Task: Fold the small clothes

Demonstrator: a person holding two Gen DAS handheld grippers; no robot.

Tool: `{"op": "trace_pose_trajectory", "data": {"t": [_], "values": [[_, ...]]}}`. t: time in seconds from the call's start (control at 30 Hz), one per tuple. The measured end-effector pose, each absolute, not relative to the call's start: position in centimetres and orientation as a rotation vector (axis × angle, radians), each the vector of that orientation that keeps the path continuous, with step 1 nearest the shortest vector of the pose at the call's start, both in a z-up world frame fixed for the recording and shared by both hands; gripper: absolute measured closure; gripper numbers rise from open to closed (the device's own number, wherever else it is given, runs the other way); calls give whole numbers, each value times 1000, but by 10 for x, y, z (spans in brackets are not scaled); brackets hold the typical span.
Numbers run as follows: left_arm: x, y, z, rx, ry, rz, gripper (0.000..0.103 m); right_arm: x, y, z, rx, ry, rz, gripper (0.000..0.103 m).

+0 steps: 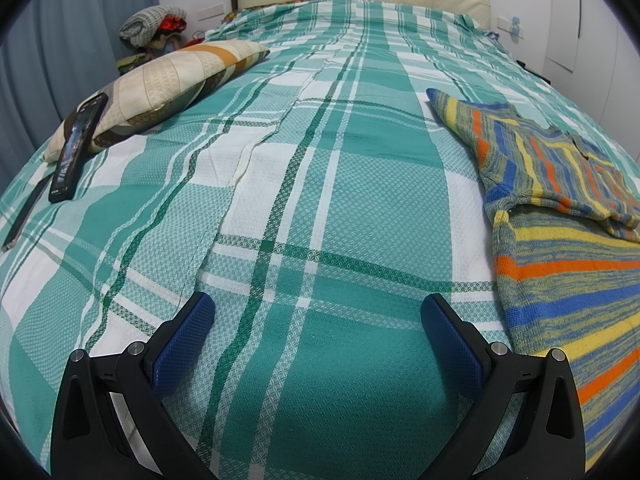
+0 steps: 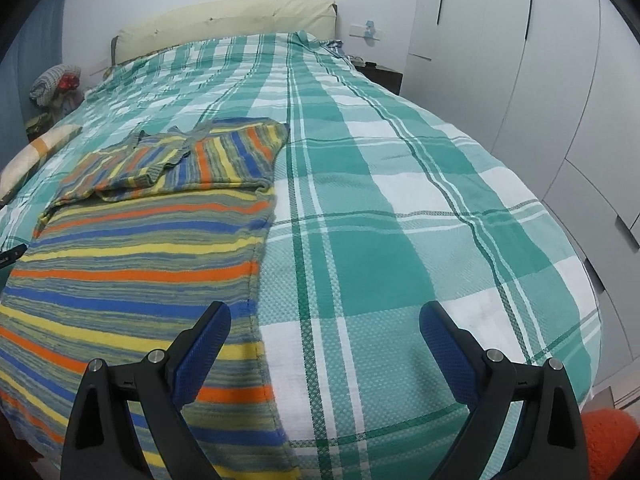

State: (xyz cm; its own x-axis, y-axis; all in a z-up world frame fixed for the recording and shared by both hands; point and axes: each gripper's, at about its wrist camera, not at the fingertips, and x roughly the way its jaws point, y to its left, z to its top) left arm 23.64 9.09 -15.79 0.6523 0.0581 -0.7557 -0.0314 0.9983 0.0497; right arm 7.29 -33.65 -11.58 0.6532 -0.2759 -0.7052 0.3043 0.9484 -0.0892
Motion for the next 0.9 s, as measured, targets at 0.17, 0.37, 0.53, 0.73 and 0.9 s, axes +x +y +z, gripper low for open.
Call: {"op": "trace_pose_trajectory", "data": {"t": [0.17,0.37,0.53,0.73,0.9], "values": [[236,91,-158,31,856,50,0,72,-337,-118,16,802,-337,8],[236,91,-158,32,856,50,0,73,-339,-120,22,809,-345,8],[236,91,-158,32,856,50,0,73,-339,-122,16,818,-347,8],[236,90,-158,31,855,51,0,73,-340,-123,3,823,-360,8],[236,90,-158,32,855,51,0,73,-342,-125,4,831,-371,8]]}}
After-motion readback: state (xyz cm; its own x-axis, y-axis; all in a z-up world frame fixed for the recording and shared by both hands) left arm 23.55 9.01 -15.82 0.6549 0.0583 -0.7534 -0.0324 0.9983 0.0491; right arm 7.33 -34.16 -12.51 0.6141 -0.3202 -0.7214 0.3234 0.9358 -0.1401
